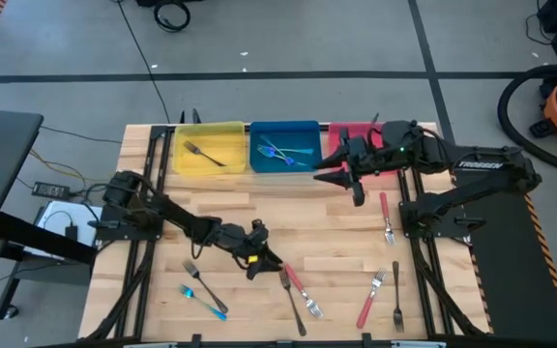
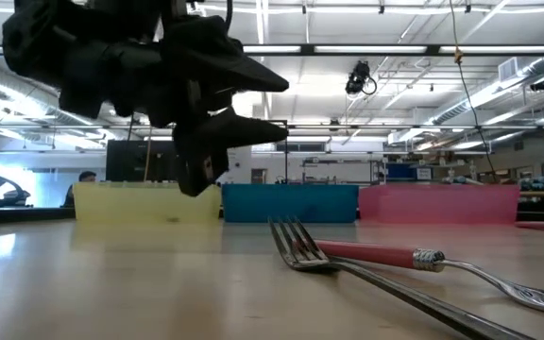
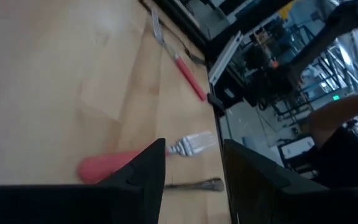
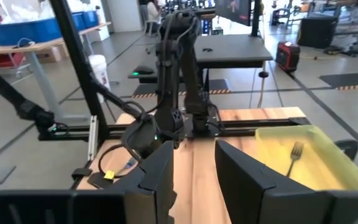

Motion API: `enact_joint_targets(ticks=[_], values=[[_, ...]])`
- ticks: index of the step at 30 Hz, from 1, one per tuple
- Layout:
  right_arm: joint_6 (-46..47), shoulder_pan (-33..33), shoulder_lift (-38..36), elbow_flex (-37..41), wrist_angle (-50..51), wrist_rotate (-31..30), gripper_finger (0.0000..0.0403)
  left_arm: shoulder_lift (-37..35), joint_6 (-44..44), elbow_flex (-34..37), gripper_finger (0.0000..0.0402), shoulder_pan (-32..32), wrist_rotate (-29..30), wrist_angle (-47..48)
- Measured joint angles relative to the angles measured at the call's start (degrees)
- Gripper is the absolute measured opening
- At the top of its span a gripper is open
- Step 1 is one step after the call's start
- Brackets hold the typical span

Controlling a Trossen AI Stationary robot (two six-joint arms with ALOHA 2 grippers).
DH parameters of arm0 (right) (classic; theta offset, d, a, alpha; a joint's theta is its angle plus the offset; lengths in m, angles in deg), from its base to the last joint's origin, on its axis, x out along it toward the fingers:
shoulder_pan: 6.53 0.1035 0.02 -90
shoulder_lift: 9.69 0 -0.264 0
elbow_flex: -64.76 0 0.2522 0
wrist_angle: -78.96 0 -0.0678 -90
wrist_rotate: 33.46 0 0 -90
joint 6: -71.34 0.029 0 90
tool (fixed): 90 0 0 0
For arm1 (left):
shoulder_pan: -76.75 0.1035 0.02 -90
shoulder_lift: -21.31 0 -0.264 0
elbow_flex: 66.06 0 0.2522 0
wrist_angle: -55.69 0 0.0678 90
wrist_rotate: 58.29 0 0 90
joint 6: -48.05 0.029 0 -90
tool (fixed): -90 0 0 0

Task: Sort silverware by color (type)
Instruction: Put the middle black fork into the yellow bin

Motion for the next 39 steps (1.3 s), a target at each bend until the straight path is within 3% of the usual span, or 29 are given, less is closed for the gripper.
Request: enact_joint_targets(ticks=[5, 15, 31, 39], values=[[0.0, 1.77, 0.0, 0.02, 0.22, 0.02, 0.0126, 2.32, -1.59, -1.74, 0.0162, -1.47, 0.17, 0.46], [-0.01, 3.89, 0.0, 0.02, 0.25, 0.0, 0.0127, 2.28, -4.74, -2.59, 0.0162, -0.88, 6.74, 13.07], [-0.24, 4.15, 0.02, 0.02, 0.3, 0.0, 0.0126, 2.86, -5.03, -2.81, 0.0162, -1.11, 6.64, 14.27], [-0.24, 4.15, 0.02, 0.02, 0.44, 0.0, 0.0127, 8.33, -4.04, -9.77, 0.0162, -2.34, 4.68, 14.99]])
